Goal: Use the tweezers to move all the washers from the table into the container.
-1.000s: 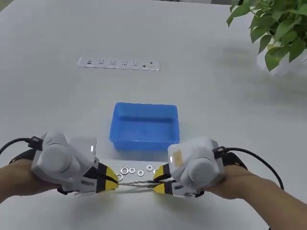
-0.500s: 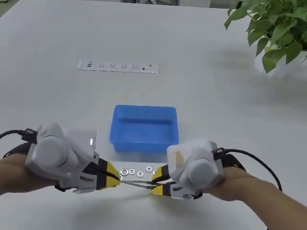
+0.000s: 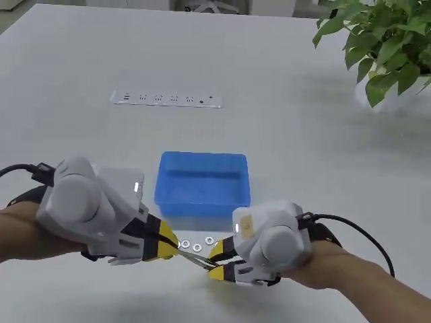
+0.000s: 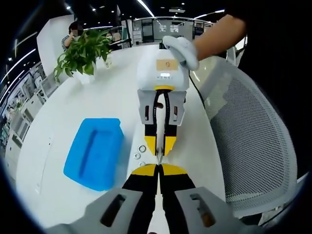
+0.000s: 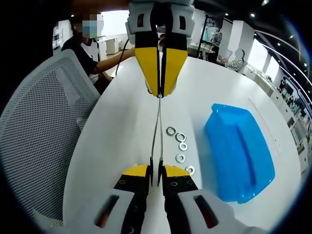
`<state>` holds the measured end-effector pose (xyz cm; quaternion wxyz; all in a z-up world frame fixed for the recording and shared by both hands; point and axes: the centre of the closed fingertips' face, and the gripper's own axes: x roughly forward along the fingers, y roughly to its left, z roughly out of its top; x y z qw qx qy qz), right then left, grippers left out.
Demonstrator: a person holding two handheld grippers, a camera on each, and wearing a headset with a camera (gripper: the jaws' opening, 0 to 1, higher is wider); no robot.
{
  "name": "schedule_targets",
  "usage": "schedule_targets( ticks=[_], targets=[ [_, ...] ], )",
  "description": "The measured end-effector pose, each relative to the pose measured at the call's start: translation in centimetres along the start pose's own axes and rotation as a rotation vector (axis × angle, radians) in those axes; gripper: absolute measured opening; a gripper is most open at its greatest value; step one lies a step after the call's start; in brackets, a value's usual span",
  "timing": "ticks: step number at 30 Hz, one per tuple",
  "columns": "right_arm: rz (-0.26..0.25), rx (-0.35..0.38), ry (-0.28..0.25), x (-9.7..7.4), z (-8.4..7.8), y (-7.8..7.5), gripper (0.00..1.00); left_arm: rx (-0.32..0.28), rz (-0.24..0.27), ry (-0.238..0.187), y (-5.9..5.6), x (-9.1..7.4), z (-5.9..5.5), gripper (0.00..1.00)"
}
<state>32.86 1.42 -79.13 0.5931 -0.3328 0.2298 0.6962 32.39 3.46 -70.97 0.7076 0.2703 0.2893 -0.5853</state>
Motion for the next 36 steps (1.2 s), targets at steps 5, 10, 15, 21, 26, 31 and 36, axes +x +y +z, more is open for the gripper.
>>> schedule_targets(
  ticks=[5,10,15,21,26,31,36],
  targets=[
    [-0.004,0.032,-0.031,0.1,0.6,0.3,0.12,0.011,-0.005,-0.022,0.0,-0.2,1.2,0.05],
    [-0.010,0.046,-0.049,0.2,1.1,0.4,0.12,0.022,-0.009,-0.035,0.0,-0.2,1.9,0.05],
    [-0.020,0.060,-0.064,0.2,1.4,0.3,0.12,0.036,-0.012,-0.050,0.2,-0.1,2.5,0.05],
    [-0.034,0.069,-0.066,0.2,1.2,0.0,0.12,0.043,-0.018,-0.056,0.2,0.2,3.0,0.05],
    [-0.039,0.085,-0.075,0.2,1.2,-0.1,0.11,0.042,-0.020,-0.069,0.4,0.3,3.3,0.05],
    [-0.043,0.089,-0.078,0.1,1.2,0.0,0.11,0.045,-0.030,-0.082,0.3,0.5,3.5,0.05],
    [-0.043,0.089,-0.078,0.0,1.1,0.0,0.11,0.049,-0.049,-0.102,0.1,0.7,3.9,0.05]
  ],
)
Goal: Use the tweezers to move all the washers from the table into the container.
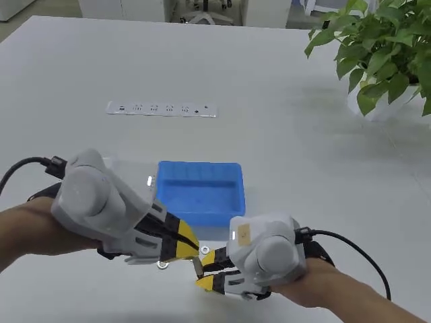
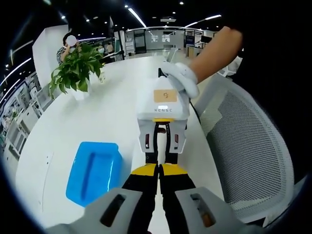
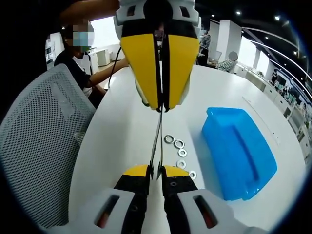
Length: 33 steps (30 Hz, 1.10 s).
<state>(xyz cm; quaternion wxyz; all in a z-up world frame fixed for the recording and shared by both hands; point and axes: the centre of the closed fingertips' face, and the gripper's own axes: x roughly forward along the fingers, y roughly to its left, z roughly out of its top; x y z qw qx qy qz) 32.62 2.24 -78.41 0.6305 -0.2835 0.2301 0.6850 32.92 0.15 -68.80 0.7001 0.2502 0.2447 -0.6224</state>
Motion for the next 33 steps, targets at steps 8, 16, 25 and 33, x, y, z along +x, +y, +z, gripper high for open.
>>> schedule_targets(
  ticks=[8,16,25,33],
  targets=[
    [-0.002,0.006,-0.004,-0.2,-0.2,0.0,0.10,0.000,-0.025,-0.043,-0.2,0.6,0.7,0.05],
    [-0.004,0.011,-0.009,-0.3,-0.3,0.1,0.09,0.022,-0.039,-0.049,-0.4,1.1,0.7,0.06],
    [0.000,0.010,-0.010,-0.3,-0.2,0.2,0.09,0.024,-0.045,-0.033,-0.5,1.5,0.1,0.06],
    [-0.007,-0.006,0.001,-0.4,-0.2,-0.1,0.12,0.013,-0.042,-0.043,-0.5,1.5,0.3,0.05]
  ],
)
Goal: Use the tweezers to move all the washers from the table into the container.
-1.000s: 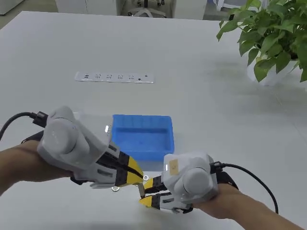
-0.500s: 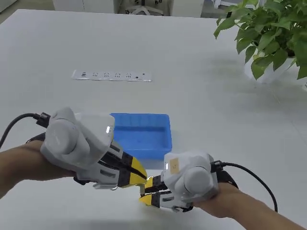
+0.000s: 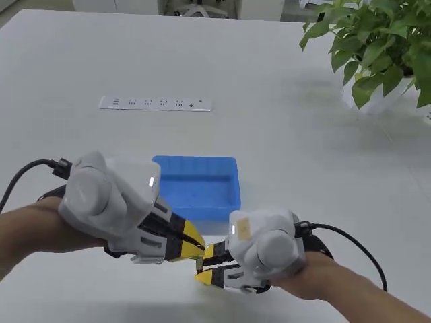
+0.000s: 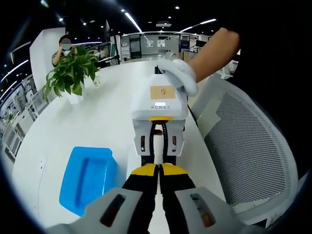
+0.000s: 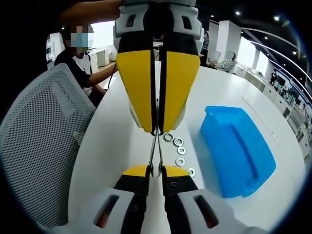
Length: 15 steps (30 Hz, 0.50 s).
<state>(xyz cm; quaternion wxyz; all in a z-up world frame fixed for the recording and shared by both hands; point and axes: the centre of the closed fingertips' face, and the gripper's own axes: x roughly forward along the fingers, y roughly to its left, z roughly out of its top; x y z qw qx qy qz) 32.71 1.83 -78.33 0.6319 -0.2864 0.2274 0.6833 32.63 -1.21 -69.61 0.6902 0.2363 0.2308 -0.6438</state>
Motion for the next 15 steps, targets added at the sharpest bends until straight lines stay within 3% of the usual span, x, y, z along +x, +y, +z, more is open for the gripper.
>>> schedule_targets(
  ticks=[10,15],
  targets=[
    [-0.033,0.022,-0.021,-0.6,0.4,-0.4,0.20,-0.009,-0.002,0.008,0.2,-0.2,-0.2,0.05],
    [-0.070,0.058,-0.032,-1.5,0.4,-1.0,0.25,-0.017,0.004,-0.011,0.5,-0.5,0.2,0.05]
  ],
)
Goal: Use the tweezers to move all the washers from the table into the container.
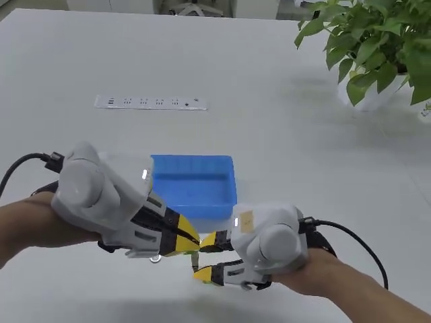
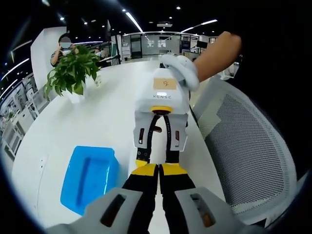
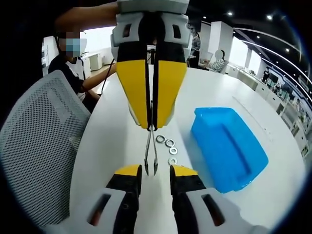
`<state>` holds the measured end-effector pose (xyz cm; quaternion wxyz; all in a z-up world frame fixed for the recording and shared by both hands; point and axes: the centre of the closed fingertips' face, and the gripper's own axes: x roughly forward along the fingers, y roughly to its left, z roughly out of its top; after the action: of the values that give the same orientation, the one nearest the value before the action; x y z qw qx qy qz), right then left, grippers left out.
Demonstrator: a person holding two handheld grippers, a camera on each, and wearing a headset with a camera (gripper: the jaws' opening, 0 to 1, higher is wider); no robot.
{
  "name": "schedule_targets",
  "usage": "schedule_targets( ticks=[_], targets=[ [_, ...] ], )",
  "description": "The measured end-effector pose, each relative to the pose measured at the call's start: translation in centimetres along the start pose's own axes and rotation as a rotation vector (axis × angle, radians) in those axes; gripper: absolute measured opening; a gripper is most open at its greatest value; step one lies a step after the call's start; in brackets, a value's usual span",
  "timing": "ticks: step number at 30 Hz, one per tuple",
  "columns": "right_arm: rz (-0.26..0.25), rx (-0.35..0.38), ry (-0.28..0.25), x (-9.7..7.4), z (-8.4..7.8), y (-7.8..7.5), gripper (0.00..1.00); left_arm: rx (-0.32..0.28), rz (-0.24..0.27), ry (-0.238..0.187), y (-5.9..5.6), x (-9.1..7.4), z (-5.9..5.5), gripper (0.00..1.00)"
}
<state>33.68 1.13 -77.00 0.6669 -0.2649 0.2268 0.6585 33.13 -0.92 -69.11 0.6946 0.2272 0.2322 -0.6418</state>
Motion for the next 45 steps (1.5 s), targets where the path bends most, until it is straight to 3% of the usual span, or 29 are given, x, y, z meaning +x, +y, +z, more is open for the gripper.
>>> schedule_targets(
  ticks=[11,17,25,37,45],
  targets=[
    [-0.087,0.058,-0.006,-2.3,-0.3,-1.4,0.38,0.012,0.001,-0.003,0.7,-0.1,0.8,0.05],
    [-0.162,0.108,-0.042,-3.9,-0.1,-2.5,0.46,0.027,-0.001,-0.002,1.2,0.0,1.1,0.05],
    [-0.241,0.155,-0.047,-5.5,-0.8,-3.9,0.60,0.038,-0.004,0.000,2.1,0.2,1.3,0.05],
    [-0.290,0.201,-0.043,-6.5,-1.9,-4.7,0.76,0.047,-0.014,0.000,2.9,0.9,1.2,0.05],
    [-0.285,0.207,-0.030,-6.5,-2.4,-4.3,0.77,0.052,-0.021,0.007,3.2,1.4,1.0,0.05]
  ],
)
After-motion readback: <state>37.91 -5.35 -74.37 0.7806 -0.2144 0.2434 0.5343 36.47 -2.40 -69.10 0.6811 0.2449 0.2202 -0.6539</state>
